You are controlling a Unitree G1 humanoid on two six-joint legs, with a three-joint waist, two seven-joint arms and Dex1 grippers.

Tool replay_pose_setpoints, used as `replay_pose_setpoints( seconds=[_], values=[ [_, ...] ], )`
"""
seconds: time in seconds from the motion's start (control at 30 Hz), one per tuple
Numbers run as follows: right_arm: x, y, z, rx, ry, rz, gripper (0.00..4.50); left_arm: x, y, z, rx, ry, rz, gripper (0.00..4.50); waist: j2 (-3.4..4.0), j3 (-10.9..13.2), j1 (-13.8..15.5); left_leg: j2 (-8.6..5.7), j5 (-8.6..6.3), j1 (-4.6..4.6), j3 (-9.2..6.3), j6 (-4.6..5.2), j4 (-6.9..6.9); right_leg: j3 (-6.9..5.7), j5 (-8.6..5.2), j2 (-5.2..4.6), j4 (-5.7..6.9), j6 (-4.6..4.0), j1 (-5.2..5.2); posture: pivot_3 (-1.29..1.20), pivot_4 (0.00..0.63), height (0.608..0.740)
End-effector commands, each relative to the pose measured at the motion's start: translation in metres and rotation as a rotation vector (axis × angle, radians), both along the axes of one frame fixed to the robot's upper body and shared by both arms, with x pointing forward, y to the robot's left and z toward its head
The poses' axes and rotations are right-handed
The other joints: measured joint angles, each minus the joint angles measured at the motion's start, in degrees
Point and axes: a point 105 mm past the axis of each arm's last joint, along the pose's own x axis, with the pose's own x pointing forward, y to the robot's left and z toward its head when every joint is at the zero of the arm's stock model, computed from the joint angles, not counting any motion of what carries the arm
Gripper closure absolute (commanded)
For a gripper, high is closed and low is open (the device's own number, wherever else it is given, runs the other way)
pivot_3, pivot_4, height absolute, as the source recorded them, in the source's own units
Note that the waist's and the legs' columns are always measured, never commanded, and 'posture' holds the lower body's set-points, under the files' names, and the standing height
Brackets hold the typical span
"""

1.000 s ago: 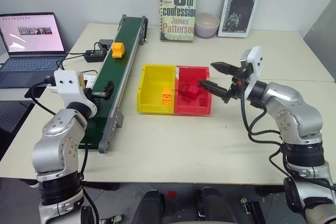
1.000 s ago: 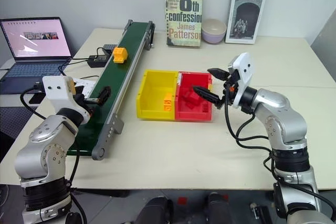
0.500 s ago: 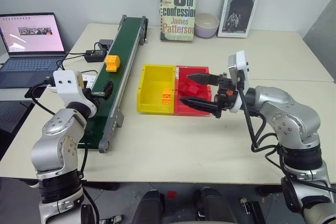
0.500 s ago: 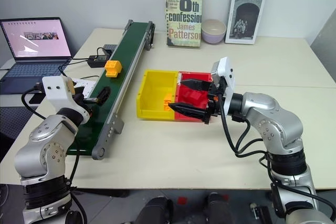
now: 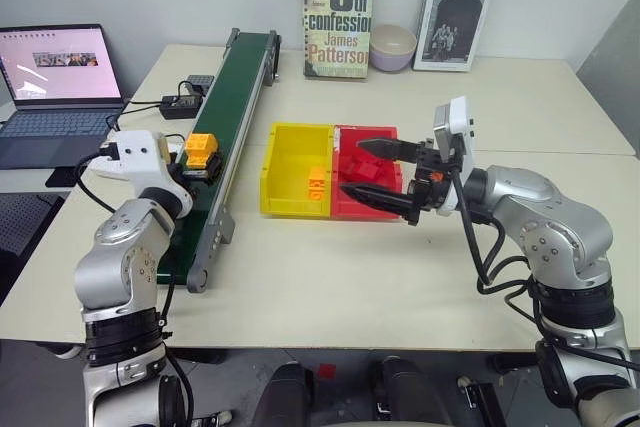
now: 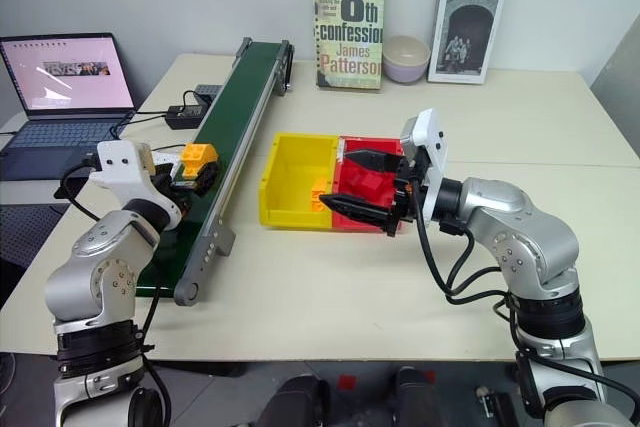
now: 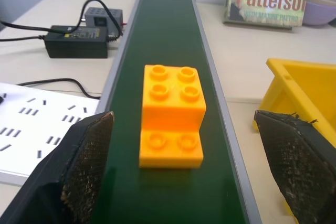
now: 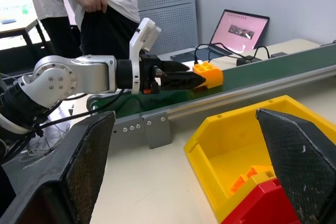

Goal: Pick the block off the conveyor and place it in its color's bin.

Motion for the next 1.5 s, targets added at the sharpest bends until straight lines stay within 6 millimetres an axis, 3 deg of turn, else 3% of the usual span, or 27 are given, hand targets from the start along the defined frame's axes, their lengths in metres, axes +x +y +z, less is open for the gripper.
replay_pose_setpoints(
  seconds=[0.03, 0.07, 0.3, 0.6, 0.83, 1.0, 1.2, 1.33, 1.5],
  values=[
    [-0.005, -0.003, 0.012, 0.021, -0.053, -0.004, 0.0, 0.0, 0.004, 0.007, 0.003, -0.021, 0.013, 0.19, 0.0, 0.0, 0.0, 0.0, 0.0, 0.0, 0.0, 0.0, 0.0, 0.0, 0.0, 0.0, 0.0, 0.0, -0.01, 0.0, 0.15, 0.74],
    [-0.004, -0.003, 0.012, 0.022, -0.055, -0.007, 0.0, -0.002, 0.004, 0.007, -0.021, -0.018, 0.013, 0.19, 0.0, 0.0, 0.0, 0.0, 0.0, 0.0, 0.0, 0.0, 0.0, 0.0, 0.0, 0.0, 0.0, 0.0, -0.01, 0.0, 0.15, 0.74],
    [-0.004, -0.005, 0.014, 0.027, -0.06, -0.016, 0.0, -0.016, 0.004, -0.002, -0.031, 0.04, 0.051, 1.54, 0.0, 0.0, 0.0, 0.0, 0.0, -0.01, 0.0, 0.0, -0.01, 0.01, 0.0, -0.06, -0.01, 0.0, -0.01, 0.0, 0.15, 0.74],
    [0.001, -0.004, 0.018, 0.036, -0.068, -0.02, 0.0, -0.021, 0.012, -0.003, -0.049, 0.073, 0.112, 2.94, 0.0, 0.0, 0.0, 0.0, 0.0, 0.02, -0.02, 0.0, 0.01, -0.01, 0.0, -0.01, 0.02, 0.0, 0.02, 0.0, 0.15, 0.74],
    [0.002, -0.005, 0.018, 0.035, -0.075, -0.028, 0.0, -0.014, 0.015, 0.007, -0.03, 0.055, 0.089, 2.95, 0.0, 0.0, 0.0, 0.0, 0.0, 0.02, -0.02, 0.0, 0.0, -0.01, 0.0, 0.0, 0.01, 0.0, 0.01, 0.0, 0.15, 0.74],
    [0.002, -0.01, 0.019, 0.019, -0.095, -0.058, 0.0, 0.0, -0.012, 0.033, 0.084, -0.005, -0.103, 2.95, 0.0, 0.0, 0.1, -0.01, 0.0, -0.01, -0.01, 0.0, 0.0, -0.03, -0.01, 0.09, 0.0, 0.0, 0.0, 0.0, 0.15, 0.74],
    [0.003, -0.027, 0.012, -0.102, -0.149, -0.199, 0.0, 0.025, -0.066, 0.064, 0.155, -0.07, -0.399, 2.95, -0.01, 0.0, 0.5, -0.12, 0.0, -0.08, 0.07, 0.0, 0.0, -0.05, -0.01, 0.07, -0.09, 0.0, 0.0, 0.0, 0.15, 0.74],
    [0.0, -0.036, 0.002, -0.155, -0.154, -0.265, 0.0, 0.04, -0.095, 0.056, 0.209, -0.037, -0.532, 2.95, -0.01, 0.0, 0.5, -0.12, 0.0, -0.07, 0.09, 0.0, -0.04, -0.05, -0.01, 0.08, -0.1, 0.01, -0.01, 0.0, 0.15, 0.74],
    [-0.006, -0.034, -0.007, -0.203, -0.171, -0.288, 0.0, 0.05, -0.116, 0.04, 0.281, 0.003, -0.629, 2.95, 0.0, 0.0, -0.1, -0.05, 0.0, -0.07, 0.16, 0.01, -0.07, -0.06, -0.01, 0.14, -0.05, 0.01, -0.1, 0.0, 0.15, 0.74]
  ],
)
